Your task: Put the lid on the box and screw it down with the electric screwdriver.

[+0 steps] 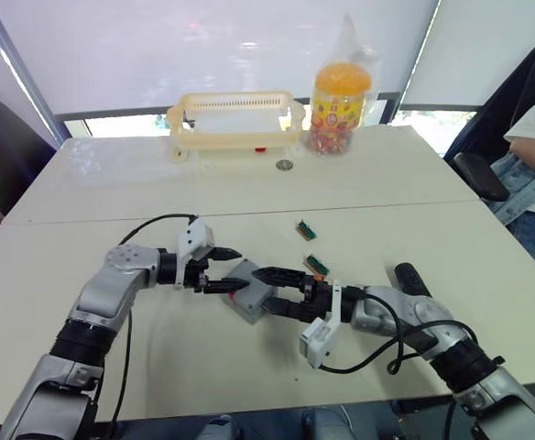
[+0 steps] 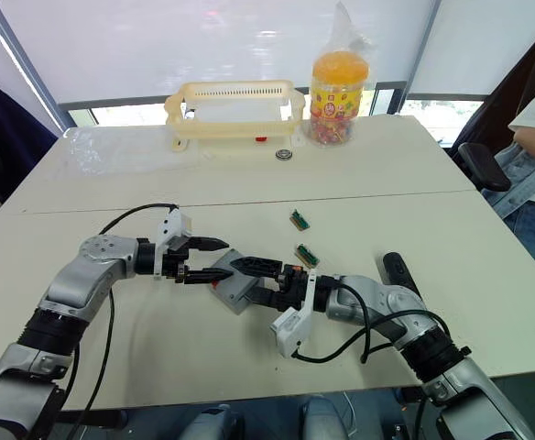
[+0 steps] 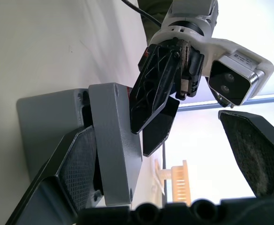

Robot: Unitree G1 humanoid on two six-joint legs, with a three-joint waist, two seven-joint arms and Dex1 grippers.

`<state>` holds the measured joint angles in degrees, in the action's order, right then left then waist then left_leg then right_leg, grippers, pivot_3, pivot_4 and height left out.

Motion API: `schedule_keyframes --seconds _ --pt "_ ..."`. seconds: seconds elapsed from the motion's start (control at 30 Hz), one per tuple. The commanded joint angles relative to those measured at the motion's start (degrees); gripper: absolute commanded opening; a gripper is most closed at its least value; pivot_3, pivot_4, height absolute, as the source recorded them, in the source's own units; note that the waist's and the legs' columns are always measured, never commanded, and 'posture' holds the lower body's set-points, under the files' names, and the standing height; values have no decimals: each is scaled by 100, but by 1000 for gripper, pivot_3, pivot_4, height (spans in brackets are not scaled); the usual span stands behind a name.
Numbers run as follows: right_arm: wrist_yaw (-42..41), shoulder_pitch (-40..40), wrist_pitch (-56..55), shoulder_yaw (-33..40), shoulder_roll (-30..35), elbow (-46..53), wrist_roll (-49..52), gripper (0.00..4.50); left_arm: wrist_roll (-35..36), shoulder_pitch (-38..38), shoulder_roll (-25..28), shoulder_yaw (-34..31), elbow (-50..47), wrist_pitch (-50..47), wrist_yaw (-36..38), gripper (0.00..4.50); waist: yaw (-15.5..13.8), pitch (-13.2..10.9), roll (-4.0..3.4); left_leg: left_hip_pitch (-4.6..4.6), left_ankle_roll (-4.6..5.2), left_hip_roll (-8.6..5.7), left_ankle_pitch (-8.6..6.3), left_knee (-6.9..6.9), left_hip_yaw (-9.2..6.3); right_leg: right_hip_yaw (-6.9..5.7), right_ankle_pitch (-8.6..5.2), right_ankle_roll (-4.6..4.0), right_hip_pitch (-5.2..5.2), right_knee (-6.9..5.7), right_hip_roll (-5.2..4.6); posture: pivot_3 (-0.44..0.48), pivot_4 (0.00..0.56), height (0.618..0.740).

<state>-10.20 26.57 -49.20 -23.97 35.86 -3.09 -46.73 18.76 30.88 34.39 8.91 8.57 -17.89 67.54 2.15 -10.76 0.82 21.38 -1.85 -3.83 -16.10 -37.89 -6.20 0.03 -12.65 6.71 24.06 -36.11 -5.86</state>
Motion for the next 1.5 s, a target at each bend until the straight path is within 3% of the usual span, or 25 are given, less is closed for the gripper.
schedule_keyframes --seconds 0.03,0.37,0.57,0.7,0.8,1.0,1.03,1.17,1.5 --pt "-158 -115 -77 82 160 252 209 4450 -313 -142 -8 192 209 35 -58 3525 -9 3 -1 -1 0 0 0 0 0 0 0 0 -1 0 0 0 150 740" --pt "-126 -662 -63 515 533 526 527 4450 -272 -197 -61 144 111 4 -71 3525 -27 4 -3 -3 0 0 0 -1 0 0 0 0 -4 0 0 0 150 740" --pt "-390 -1139 877 1155 239 766 2147 4450 425 -15 -141 -412 -217 -759 -199 3525 -98 2 -2 -3 1 6 -1 -1 0 1 0 0 -6 0 0 0 150 740" --pt "-1009 -1453 2300 1354 -151 1709 3965 4450 1137 266 115 -1015 -518 -1754 -296 3525 -115 -3 1 5 2 36 -1 -1 -2 -1 1 -1 1 2 10 0 150 740" --pt "-1349 -1716 3429 1468 -273 2466 4923 3623 1401 444 345 -1435 -392 -2196 -446 3525 -127 -3 1 4 2 38 -1 -2 -3 -3 1 -2 0 2 13 0 150 740" --pt "-1536 -2062 5404 1687 -450 3498 6244 417 1049 234 842 -1598 -57 -1859 -494 3525 -130 -3 -2 2 4 41 -3 -2 -2 -2 0 -4 1 3 16 0 150 740" --pt "-1536 -2102 5661 1720 -470 3589 6391 66 937 142 922 -1522 -50 -1727 -446 3525 -135 -3 -2 3 4 41 -3 -2 -2 -3 0 -5 2 3 16 0 150 740" --pt "-1613 -2230 6828 1754 -464 3837 7055 66 473 -78 981 -1214 180 -1071 -322 3525 -166 -3 -2 6 4 43 -4 -2 -1 -3 0 -7 3 5 17 0 150 740" --pt "-2303 -2415 8313 1405 88 4120 7403 66 -355 120 119 -585 865 20 -731 3525 -165 -3 -1 15 7 44 -6 -2 0 -7 1 -7 3 17 16 0 150 740"
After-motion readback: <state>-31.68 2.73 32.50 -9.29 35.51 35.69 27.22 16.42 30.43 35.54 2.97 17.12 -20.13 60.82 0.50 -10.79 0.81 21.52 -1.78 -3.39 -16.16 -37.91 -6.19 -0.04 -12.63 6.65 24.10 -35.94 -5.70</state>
